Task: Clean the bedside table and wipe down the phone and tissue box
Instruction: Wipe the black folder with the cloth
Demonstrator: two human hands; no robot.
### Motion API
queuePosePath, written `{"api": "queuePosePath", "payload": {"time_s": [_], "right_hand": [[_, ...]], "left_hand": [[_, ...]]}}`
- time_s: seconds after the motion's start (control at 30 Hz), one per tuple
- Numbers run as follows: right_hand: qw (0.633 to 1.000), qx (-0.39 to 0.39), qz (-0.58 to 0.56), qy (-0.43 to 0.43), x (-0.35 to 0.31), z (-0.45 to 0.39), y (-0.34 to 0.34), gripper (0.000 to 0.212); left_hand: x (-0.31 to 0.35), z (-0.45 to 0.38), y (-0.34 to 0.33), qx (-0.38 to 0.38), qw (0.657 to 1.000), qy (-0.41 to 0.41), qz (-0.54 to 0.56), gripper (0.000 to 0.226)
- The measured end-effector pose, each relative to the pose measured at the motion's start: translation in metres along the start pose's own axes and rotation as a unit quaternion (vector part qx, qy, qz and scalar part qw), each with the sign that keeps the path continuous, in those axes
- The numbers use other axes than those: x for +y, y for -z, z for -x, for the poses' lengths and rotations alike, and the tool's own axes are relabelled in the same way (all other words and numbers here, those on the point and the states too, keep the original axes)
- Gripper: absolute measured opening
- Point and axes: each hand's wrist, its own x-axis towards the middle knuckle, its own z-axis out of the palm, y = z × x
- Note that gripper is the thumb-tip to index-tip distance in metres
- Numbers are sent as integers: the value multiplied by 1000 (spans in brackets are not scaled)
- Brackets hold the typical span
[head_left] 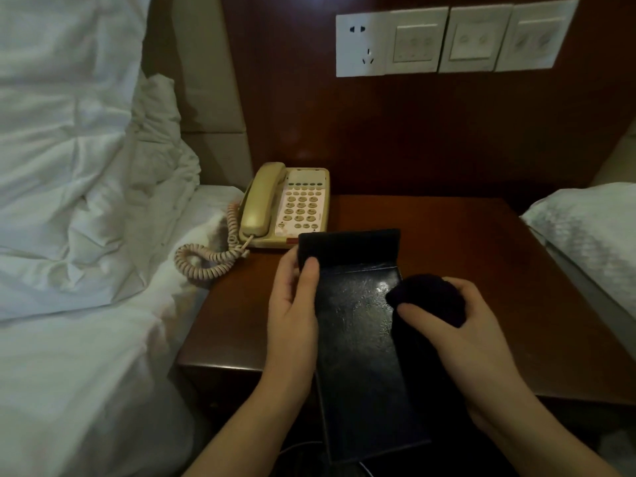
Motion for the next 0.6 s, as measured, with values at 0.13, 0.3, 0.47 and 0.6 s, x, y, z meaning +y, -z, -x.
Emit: {"api": "queuePosePath", "payload": {"time_s": [0.13, 0.3, 0.47, 0.6], "right_hand": [[1000, 25, 4, 16, -2, -1, 0, 40], [997, 51, -53, 13, -4, -3, 1, 41], [990, 72, -116, 29, -3, 1, -3, 41], [983, 55, -171, 26, -4, 4, -6, 38]], "left_hand": [[3, -1, 2, 1, 1000, -11, 11, 29], [-5, -2, 6, 6, 999, -10, -50, 24], [-7, -2, 4, 36, 997, 5, -72, 45], [-11, 0, 3, 48, 994, 12, -95, 41]]}}
